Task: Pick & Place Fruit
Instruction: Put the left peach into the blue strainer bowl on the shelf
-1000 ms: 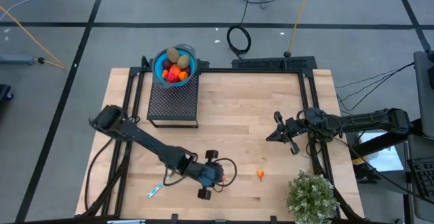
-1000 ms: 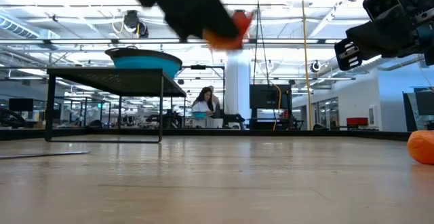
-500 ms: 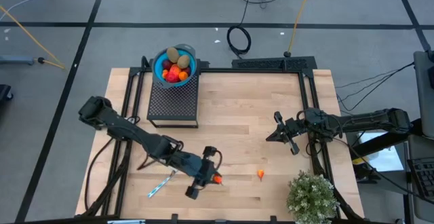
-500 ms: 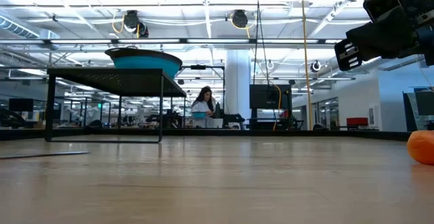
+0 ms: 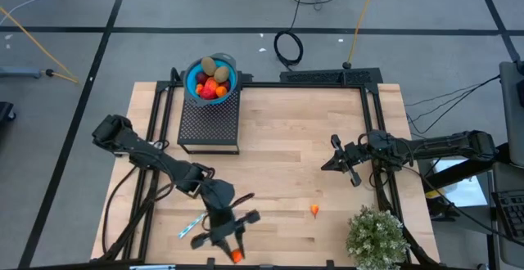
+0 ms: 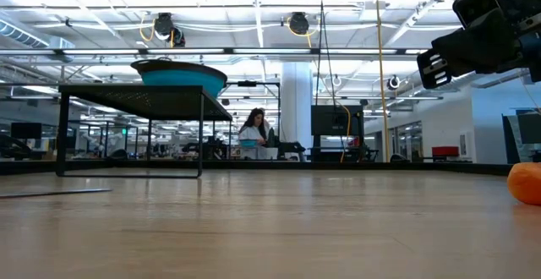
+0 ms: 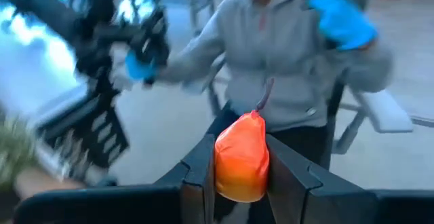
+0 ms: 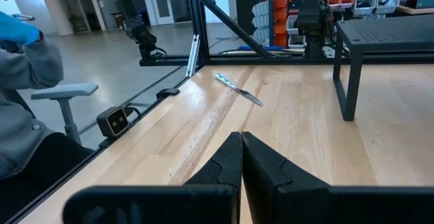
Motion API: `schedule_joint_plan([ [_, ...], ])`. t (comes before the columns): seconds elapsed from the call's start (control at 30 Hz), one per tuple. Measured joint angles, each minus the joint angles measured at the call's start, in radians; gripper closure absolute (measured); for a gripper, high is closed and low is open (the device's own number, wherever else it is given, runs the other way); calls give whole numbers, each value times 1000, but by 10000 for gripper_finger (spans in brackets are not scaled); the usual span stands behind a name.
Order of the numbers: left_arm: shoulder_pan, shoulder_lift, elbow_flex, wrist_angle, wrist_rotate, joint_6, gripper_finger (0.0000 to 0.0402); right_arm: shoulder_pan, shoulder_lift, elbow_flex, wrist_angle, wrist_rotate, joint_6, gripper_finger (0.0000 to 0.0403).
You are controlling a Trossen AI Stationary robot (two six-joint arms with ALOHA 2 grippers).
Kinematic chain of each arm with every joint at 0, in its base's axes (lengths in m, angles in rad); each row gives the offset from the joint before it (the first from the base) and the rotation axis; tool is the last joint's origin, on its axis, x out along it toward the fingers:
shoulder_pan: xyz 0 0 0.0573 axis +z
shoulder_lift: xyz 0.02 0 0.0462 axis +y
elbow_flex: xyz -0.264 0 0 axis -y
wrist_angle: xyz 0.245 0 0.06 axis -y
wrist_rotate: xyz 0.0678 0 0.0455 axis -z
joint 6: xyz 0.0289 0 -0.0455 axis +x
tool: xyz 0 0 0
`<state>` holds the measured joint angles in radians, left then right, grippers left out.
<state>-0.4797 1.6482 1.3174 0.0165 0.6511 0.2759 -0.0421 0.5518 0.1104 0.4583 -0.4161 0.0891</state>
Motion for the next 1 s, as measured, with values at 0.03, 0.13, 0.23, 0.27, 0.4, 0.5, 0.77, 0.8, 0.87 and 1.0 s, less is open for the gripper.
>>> schedule_joint_plan([
  [0.03,-5,0,0,22,20,18,309,0,0,0,0,0,0,403],
  [0.13,-21,0,0,56,50,74,309,0,0,0,0,0,0,403],
  [0.23,-36,0,0,58,64,146,309,0,0,0,0,0,0,403],
  [0.27,-41,0,0,58,65,164,309,0,0,0,0,0,0,403],
  [0.4,-47,0,0,58,65,174,309,0,0,0,0,0,0,403],
  [0.5,-47,0,0,85,62,165,309,0,0,0,0,0,0,403],
  [0.77,-47,0,0,344,55,126,309,0,0,0,0,0,0,403],
  [0.8,-47,0,0,373,55,136,309,0,0,0,0,0,0,403],
  [0.87,-47,0,0,426,55,157,309,0,0,0,0,0,0,403],
  [1.0,-47,0,0,495,55,174,309,0,0,0,0,0,0,403],
])
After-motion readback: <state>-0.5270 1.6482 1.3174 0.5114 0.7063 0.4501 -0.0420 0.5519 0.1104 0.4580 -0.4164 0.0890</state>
